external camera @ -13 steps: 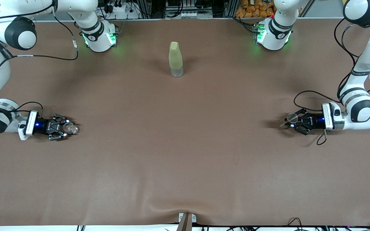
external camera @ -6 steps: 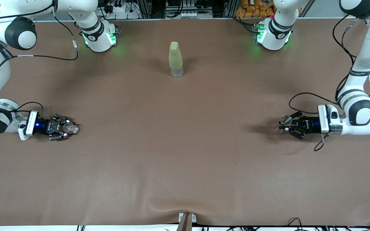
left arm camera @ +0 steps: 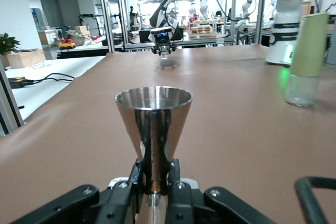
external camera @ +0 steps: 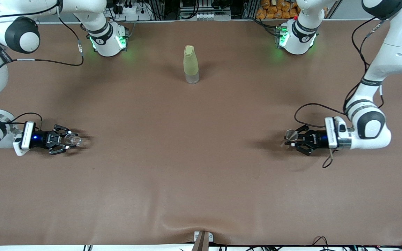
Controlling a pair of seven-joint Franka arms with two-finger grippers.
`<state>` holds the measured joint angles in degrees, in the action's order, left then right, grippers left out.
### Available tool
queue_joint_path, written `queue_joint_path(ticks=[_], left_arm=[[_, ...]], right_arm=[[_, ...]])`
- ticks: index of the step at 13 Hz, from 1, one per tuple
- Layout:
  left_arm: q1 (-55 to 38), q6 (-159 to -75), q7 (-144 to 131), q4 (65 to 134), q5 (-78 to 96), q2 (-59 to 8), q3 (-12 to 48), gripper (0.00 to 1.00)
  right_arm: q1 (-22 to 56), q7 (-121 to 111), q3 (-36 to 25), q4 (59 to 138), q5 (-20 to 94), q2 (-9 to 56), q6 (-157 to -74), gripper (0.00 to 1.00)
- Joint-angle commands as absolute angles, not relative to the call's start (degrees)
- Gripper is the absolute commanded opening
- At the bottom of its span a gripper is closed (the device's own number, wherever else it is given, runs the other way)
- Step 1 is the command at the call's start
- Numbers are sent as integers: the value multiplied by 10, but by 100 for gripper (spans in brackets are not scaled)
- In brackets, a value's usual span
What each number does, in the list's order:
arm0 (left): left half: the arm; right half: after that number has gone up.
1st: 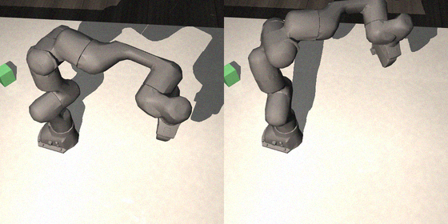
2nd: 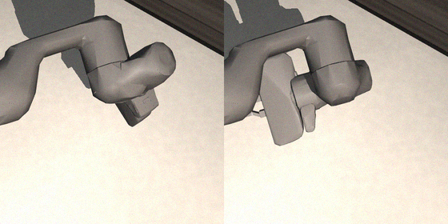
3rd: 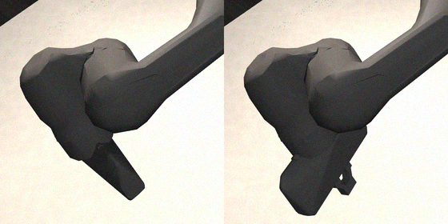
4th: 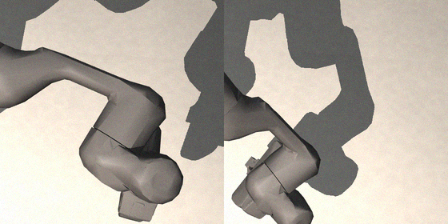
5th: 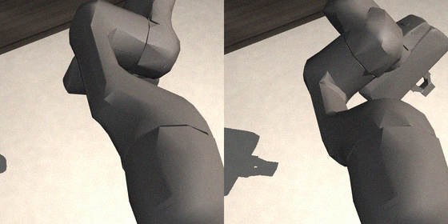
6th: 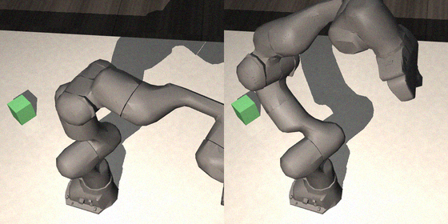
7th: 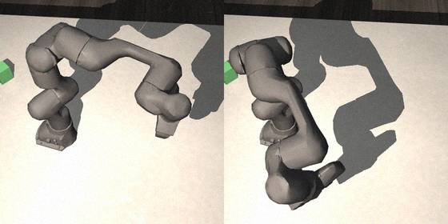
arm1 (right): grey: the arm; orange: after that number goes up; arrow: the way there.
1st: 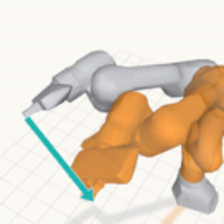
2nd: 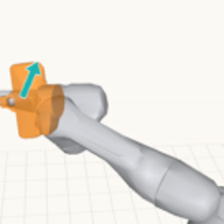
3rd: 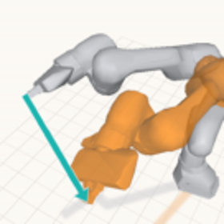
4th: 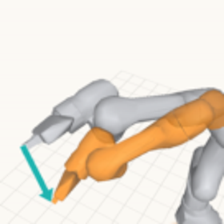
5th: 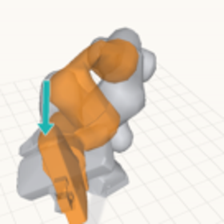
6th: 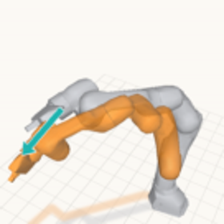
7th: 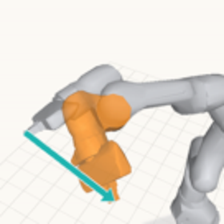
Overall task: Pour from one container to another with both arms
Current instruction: 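Lift the beaker with the right gripper while the left gripper lifts the jigger, then carry the beaker and jigger toward each other at the table's middle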
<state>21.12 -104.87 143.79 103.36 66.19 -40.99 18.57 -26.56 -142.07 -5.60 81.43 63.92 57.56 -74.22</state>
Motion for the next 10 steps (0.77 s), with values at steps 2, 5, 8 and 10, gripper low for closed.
queue_joint_path(ticks=[2, 5, 8, 10], left_arm=[[157, -1100, 1470, 1058, 745, -403, 185, 0], [110, -1133, 1474, 1060, 809, -410, 185, 0], [63, -1170, 1506, 1060, 865, -414, 185, 0], [33, -1191, 1509, 1064, 919, -415, 185, 0]], right_arm=[[-242, -1384, -53, 823, 647, 536, -730, 27], [-218, -1358, -50, 824, 664, 522, -734, 27], [-195, -1318, -51, 825, 688, 511, -736, 27], [-178, -1316, -51, 827, 701, 505, -744, 27]])
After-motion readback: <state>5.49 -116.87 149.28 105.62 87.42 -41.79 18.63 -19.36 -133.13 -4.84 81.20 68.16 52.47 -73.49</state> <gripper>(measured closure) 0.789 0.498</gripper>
